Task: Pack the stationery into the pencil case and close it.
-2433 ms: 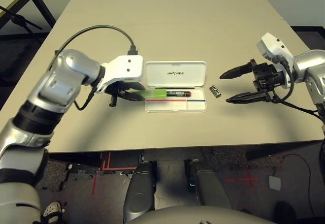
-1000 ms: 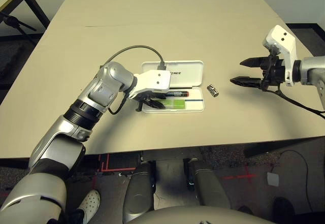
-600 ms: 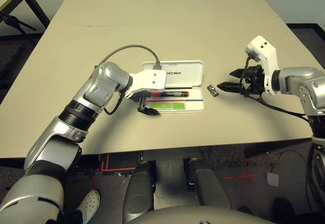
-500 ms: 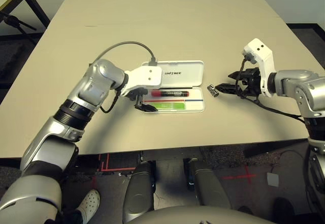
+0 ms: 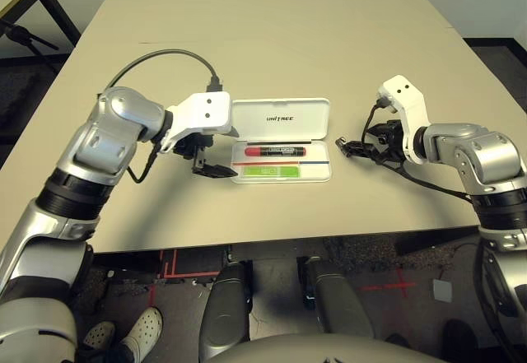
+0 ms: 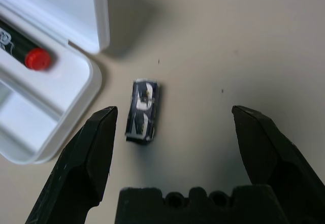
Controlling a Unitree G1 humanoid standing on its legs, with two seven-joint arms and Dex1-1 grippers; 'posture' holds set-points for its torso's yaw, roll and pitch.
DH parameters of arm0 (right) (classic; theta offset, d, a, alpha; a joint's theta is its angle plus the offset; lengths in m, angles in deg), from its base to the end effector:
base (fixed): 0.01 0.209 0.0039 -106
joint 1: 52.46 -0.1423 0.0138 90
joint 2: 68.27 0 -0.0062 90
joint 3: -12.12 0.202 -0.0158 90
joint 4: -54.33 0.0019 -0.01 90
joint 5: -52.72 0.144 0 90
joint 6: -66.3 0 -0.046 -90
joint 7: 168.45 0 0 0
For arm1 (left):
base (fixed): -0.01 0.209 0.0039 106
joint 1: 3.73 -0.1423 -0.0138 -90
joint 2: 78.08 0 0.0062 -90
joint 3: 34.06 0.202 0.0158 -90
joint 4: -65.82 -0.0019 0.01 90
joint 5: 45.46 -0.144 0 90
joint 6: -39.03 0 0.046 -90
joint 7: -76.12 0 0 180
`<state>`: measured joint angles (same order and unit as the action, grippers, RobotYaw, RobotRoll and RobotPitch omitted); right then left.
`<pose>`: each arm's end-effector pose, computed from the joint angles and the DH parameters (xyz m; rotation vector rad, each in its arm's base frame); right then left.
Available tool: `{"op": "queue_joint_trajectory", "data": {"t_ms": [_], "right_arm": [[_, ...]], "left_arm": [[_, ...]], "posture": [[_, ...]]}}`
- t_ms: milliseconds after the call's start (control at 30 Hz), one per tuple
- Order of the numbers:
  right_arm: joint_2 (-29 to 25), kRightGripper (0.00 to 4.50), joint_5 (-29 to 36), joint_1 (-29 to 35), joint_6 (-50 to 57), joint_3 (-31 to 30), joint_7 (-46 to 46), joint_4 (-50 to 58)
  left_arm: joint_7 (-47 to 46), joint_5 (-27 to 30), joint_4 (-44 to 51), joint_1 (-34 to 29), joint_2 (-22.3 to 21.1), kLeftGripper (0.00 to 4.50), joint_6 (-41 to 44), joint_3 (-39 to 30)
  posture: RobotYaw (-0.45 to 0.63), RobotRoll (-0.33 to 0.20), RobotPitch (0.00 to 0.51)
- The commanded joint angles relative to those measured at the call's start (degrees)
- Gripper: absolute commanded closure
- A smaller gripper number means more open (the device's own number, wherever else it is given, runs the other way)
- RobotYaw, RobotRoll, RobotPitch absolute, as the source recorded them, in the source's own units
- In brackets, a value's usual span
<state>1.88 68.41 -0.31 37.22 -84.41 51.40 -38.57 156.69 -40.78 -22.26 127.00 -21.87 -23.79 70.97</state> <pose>0.3067 -0.2281 0.1697 -0.2095 0.5987 0.6082 0.3002 0.2338 0.2287 0.8195 0.4336 -1.2745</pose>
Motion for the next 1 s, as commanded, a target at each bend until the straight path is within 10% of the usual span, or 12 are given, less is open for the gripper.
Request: {"op": "queue_joint_trajectory", "data": {"t_ms": [33, 867, 1000], "right_arm": [[0.7, 0.00, -0.6, -1.6, 0.8, -1.4, -0.3, -2.1], [3.0, 0.00, -4.0, -3.2, 0.0, -7.7, 1.1, -6.2], [3.2, 0.97, -4.1, -2.5, 0.6, -7.3, 0.7, -5.8]], "left_arm": [[-0.5, 1.9, 2.8, -1.6, -1.1, 0.04, 1.4, -1.7], [-4.2, 6.3, 9.2, -6.8, -4.5, 0.04, 6.3, -5.4], [-4.6, 6.4, 8.9, -6.5, -4.4, 0.00, 6.4, -5.3]], "posture": [[0.08, 0.000, 0.167], [0.15, 0.000, 0.183], [0.14, 0.000, 0.182]]}}
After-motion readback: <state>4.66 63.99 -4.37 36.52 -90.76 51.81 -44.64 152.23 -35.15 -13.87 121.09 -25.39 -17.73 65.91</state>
